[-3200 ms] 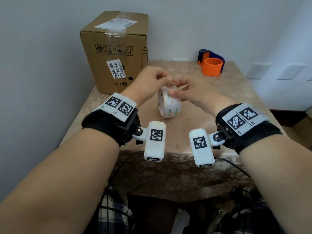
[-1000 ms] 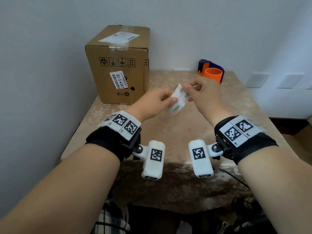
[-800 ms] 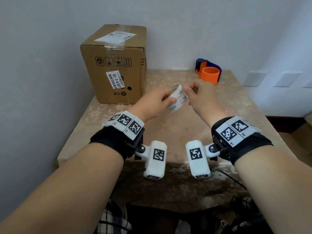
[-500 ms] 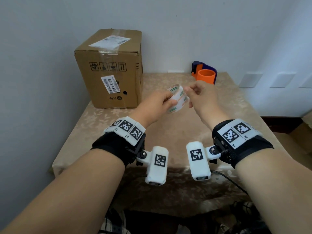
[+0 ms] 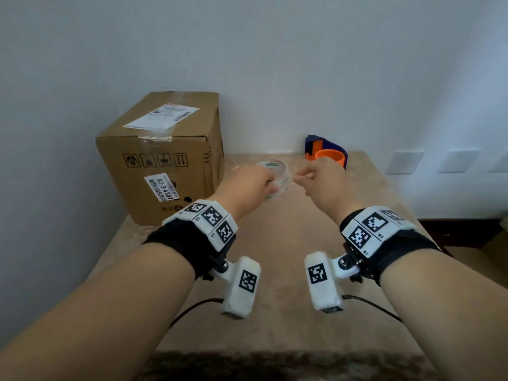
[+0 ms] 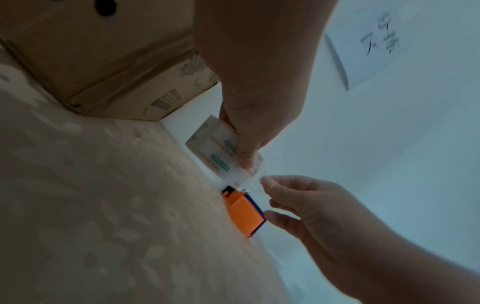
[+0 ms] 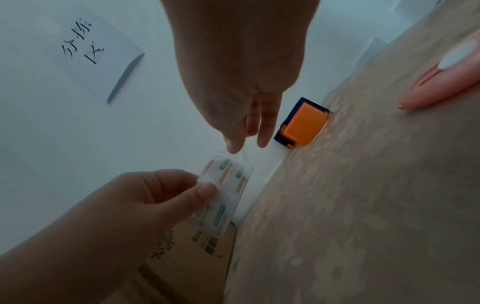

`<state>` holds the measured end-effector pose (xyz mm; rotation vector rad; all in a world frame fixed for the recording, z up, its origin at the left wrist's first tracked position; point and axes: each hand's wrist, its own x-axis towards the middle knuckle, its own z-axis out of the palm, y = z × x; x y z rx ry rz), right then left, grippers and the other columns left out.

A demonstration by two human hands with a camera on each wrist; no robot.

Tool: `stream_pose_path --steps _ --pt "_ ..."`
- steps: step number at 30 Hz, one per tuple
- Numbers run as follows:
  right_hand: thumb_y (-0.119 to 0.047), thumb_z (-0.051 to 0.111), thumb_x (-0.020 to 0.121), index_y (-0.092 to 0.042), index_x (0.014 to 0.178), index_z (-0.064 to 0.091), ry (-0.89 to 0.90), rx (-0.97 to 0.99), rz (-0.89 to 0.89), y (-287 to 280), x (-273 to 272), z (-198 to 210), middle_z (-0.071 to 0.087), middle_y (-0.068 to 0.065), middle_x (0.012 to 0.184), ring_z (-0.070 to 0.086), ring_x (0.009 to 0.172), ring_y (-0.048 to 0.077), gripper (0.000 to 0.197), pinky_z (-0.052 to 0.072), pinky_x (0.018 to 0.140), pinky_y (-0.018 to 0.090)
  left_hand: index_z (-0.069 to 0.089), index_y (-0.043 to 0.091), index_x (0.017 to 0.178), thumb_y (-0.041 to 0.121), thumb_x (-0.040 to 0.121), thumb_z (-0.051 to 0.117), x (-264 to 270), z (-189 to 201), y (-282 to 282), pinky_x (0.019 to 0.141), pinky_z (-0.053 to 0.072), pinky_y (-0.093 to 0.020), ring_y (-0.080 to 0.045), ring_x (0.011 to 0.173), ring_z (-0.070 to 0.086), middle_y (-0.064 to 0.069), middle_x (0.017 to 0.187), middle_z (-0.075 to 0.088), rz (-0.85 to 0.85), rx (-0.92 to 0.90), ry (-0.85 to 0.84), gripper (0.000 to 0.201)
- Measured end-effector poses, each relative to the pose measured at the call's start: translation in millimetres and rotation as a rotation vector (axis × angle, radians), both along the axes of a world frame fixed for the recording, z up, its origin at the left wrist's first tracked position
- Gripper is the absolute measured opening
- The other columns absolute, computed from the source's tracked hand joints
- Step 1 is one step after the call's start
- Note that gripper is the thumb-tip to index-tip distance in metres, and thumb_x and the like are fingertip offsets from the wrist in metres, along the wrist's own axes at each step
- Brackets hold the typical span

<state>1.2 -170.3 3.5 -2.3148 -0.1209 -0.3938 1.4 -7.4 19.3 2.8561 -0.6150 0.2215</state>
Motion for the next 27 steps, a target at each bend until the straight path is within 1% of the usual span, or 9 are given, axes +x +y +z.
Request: stream_pose_path --steps 3,5,7,12,17,19,22,25,27 --pt "-0.011 0.055 0.092 -0.006 0.114 0.066 0.097 -0.055 -0.008 -3.7 14.6 -10.2 0.069 0.012 0.111 0.065 0.087 0.026 0.025 0.05 0.081 0.03 0.052 0.015 0.071 0.021 0.096 0.047 19.7 -8.2 -4.1 0.065 0.031 -0.028 -0.027 0.076 0.054 -0.004 0.077 0.053 0.023 0.079 0.011 0.026" --pt "-0.012 0.053 0.093 -0.007 0.122 0.06 0.161 -0.066 -0.024 -6.4 22.5 -16.3 0.066 0.014 0.118 0.063 0.102 0.03 0.03 0.049 0.089 0.033 0.064 0.01 0.087 0.014 0.096 0.047 34.0 -14.3 -6.1 0.068 0.032 -0.028 -0.03 0.091 0.06 -0.01 0.091 0.062 0.052 0.16 0.005 0.019" --pt "-0.013 0.052 0.094 -0.008 0.123 0.059 0.203 -0.097 -0.032 -10.4 30.1 -20.4 0.064 0.014 0.119 0.061 0.108 0.029 0.031 0.046 0.089 0.031 0.064 0.007 0.1 0.006 0.094 0.045 47.5 -21.8 -6.4 0.07 0.034 -0.03 -0.03 0.102 0.06 -0.012 0.107 0.064 0.098 0.227 -0.001 0.02" --pt "-0.013 0.052 0.091 -0.007 0.107 0.068 0.23 -0.102 -0.035 -23.6 46.1 -25.3 0.068 0.014 0.11 0.06 0.09 0.024 0.023 0.053 0.09 0.045 0.059 0.01 0.111 0.005 0.092 0.045 74.6 -39.6 -2.3 0.082 0.045 -0.036 -0.031 0.109 0.057 -0.012 0.115 0.061 0.183 0.28 -0.088 0.024" --pt "-0.013 0.053 0.09 -0.007 0.101 0.069 0.249 -0.082 -0.035 -32.0 47.1 -22.0 0.064 0.006 0.094 0.055 0.084 0.02 0.02 0.053 0.09 0.047 0.062 0.007 0.107 0.001 0.089 0.045 87.5 -49.6 1.8 0.075 0.044 -0.033 -0.03 0.106 0.06 -0.013 0.115 0.062 0.248 0.24 0.029 0.026" --pt "-0.012 0.053 0.091 -0.007 0.102 0.069 0.252 -0.111 -0.031 -34.5 40.1 -16.2 0.067 0.011 0.101 0.054 0.085 0.019 0.021 0.053 0.089 0.041 0.063 0.008 0.1 0.002 0.088 0.045 83.3 -49.6 1.4 0.071 0.04 -0.032 -0.031 0.106 0.058 -0.013 0.111 0.062 0.252 0.184 -0.003 0.022" --pt "-0.012 0.05 0.093 -0.005 0.106 0.068 0.275 -0.171 -0.002 -41.4 23.7 -5.3 0.066 0.01 0.101 0.051 0.085 0.016 0.024 0.047 0.073 0.024 0.058 0.01 0.083 0.01 0.088 0.047 73.0 -48.2 1.5 0.068 0.042 -0.034 -0.032 0.098 0.058 -0.013 0.102 0.063 0.236 0.056 -0.044 0.012" --pt "-0.016 0.05 0.094 -0.007 0.107 0.068 0.278 -0.234 -0.025 -49.3 2.1 3.4 0.058 -0.001 0.091 0.052 0.083 0.014 0.024 0.042 0.07 0.02 0.06 0.006 0.097 0.018 0.091 0.048 56.5 -41.3 -3.1 0.082 0.051 -0.042 -0.033 0.104 0.058 -0.012 0.107 0.061 0.21 0.03 0.019 0.019" --pt "-0.014 0.051 0.093 -0.004 0.104 0.069 0.279 -0.227 -0.027 -54.3 -12.1 4.1 0.06 0.004 0.089 0.052 0.079 0.015 0.023 0.042 0.067 0.022 0.06 0.005 0.109 0.021 0.092 0.049 43.3 -38.4 -6.7 0.09 0.05 -0.045 -0.034 0.109 0.056 -0.014 0.116 0.06 0.184 -0.003 0.043 0.026"
